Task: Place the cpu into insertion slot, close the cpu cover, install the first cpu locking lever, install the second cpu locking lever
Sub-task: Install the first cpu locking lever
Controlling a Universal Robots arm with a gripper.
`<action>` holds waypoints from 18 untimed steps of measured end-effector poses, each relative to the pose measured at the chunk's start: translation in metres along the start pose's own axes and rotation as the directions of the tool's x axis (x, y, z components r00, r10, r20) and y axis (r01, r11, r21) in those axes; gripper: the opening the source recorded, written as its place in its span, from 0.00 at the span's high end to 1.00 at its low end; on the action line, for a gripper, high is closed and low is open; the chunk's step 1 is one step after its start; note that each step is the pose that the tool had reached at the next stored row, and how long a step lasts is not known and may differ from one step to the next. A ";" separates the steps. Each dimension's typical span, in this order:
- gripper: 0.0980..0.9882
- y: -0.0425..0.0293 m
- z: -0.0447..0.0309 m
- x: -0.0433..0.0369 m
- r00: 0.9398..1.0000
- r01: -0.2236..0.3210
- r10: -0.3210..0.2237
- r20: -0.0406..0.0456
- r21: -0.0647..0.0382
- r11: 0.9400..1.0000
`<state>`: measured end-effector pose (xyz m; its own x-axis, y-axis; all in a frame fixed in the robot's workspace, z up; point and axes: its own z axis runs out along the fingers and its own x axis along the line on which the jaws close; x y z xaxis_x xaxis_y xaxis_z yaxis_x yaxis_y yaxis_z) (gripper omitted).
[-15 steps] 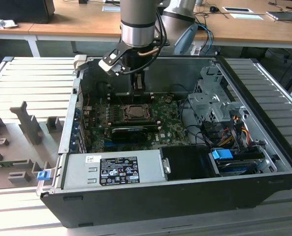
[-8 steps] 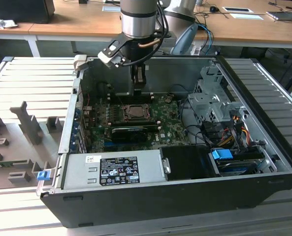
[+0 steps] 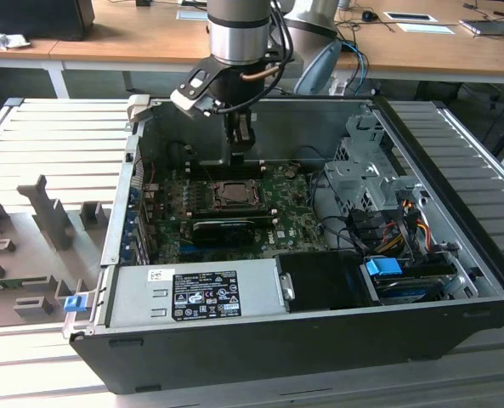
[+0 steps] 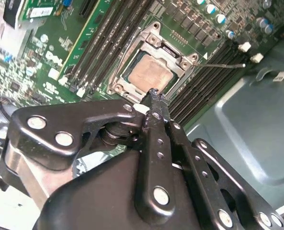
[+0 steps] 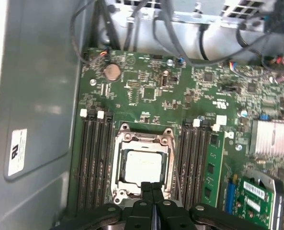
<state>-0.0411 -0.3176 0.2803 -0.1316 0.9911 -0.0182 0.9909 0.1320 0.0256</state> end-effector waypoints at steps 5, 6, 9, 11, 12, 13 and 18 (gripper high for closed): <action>0.99 0.0000 0.0000 0.0000 0.999 0.047 -0.047 -0.001 -0.001 0.999; 0.99 0.0000 0.0000 0.0000 0.999 0.052 -0.052 -0.001 -0.001 0.999; 0.99 0.0000 0.0000 -0.0001 0.997 0.071 -0.071 -0.002 -0.001 0.997; 0.99 0.0000 0.0000 -0.0002 0.997 0.082 -0.082 -0.002 -0.002 0.997; 0.99 0.0000 0.0000 -0.0003 0.996 0.086 -0.086 -0.002 -0.002 0.996; 0.99 0.0000 0.0000 -0.0003 0.996 0.089 -0.089 -0.003 -0.002 0.996; 0.99 0.0000 0.0001 -0.0003 0.982 0.189 -0.189 -0.005 -0.004 0.982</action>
<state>-0.0410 -0.3179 0.2802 -0.3166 0.9484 -0.0175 0.9481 0.3169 0.0258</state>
